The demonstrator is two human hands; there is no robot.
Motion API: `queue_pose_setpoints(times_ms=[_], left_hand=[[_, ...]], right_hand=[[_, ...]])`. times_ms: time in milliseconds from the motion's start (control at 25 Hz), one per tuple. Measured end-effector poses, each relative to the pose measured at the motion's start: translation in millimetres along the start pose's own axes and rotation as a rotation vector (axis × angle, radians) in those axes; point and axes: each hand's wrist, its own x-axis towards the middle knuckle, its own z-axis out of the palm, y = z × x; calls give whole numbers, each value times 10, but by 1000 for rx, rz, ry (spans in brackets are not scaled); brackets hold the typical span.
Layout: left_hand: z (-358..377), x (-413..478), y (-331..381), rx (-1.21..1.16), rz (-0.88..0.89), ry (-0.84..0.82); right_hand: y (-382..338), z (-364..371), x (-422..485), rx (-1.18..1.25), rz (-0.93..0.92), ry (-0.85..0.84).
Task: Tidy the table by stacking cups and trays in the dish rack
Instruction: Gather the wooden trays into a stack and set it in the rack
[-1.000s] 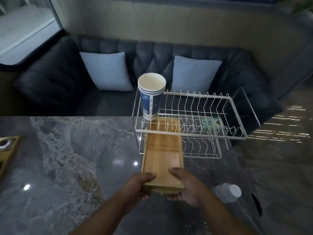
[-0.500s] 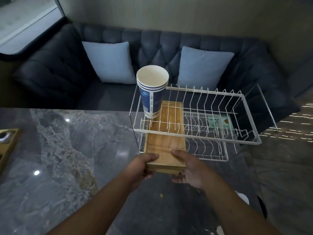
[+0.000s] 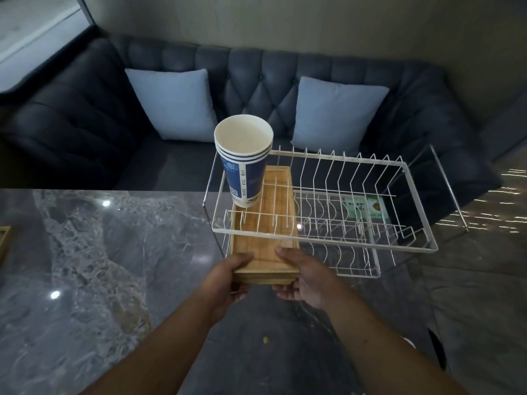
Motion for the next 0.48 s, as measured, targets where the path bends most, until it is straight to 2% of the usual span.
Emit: queue_pose_setpoints(times_ms=[480], left_hand=[[-62,131,-196,-128,22,77]], right_hand=[[62,37,182,-49,20,45]])
